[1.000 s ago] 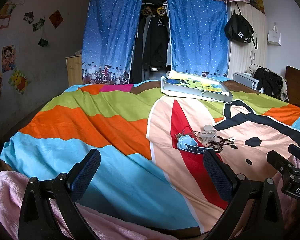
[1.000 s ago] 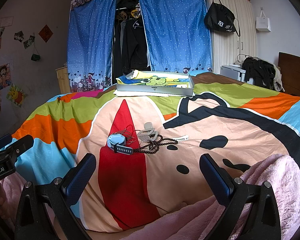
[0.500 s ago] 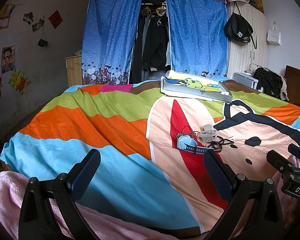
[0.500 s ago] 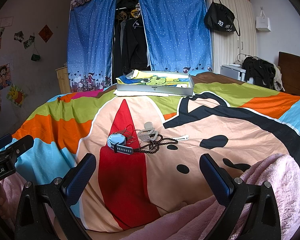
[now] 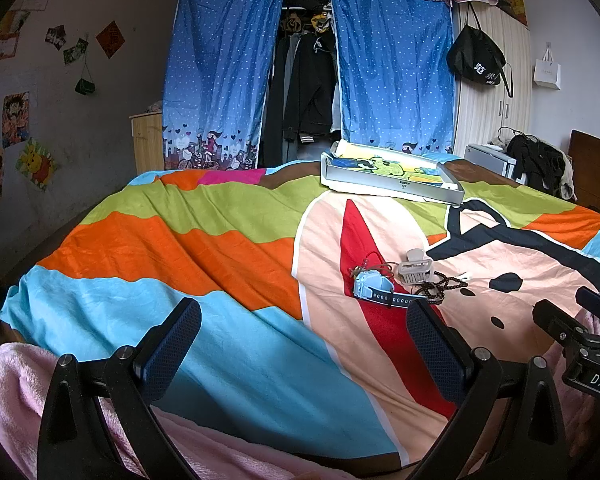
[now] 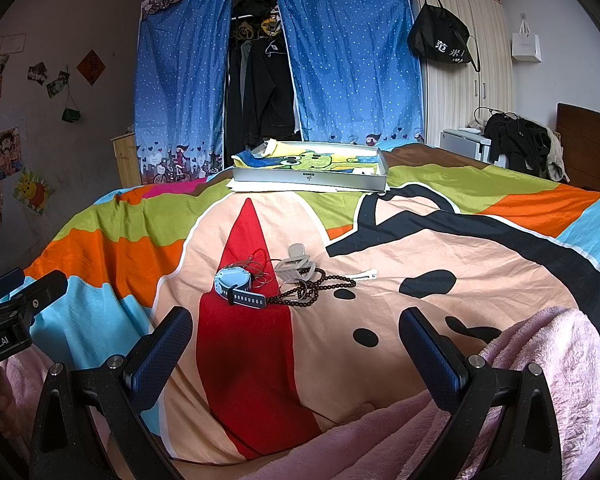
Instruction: Organize jewelry
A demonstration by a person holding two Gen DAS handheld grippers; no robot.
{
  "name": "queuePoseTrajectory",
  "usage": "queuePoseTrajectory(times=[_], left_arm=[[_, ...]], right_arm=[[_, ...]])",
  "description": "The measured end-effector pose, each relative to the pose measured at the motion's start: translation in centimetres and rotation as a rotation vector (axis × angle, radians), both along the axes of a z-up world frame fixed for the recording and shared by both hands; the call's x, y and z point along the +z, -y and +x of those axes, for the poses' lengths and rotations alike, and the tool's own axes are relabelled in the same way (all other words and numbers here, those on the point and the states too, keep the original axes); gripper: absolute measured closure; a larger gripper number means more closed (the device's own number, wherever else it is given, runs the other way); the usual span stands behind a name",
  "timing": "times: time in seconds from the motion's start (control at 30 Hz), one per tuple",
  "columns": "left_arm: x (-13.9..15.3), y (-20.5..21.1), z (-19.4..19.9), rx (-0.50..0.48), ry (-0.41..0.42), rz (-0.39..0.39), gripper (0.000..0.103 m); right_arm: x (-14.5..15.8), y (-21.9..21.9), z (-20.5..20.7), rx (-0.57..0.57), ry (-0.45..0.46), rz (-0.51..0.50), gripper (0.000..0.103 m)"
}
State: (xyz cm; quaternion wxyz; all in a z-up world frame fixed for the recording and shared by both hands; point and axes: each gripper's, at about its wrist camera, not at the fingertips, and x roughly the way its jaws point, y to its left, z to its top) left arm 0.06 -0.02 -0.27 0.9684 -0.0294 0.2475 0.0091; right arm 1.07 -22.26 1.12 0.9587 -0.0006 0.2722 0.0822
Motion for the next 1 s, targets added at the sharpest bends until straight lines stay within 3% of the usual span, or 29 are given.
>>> queuePoseTrajectory(times=[0.57,0.7,1.0], left_arm=[[-0.1,1.0,-0.1,0.000,-0.028,0.002,0.002],[-0.6,0.7,1.3,0.003,-0.088,-0.021,0.002],[-0.9,0.5,8.2,-0.114,-0.264,-0.073,0.002]], right_arm=[[-0.8,0.3,0.4,-0.014,-0.032,0.023,0.000],[-0.9,0.8,1.9,-0.033,-0.105,0.050,0.000],[-1.3,2.5,7.2,0.043,-0.259,0.161,0.000]])
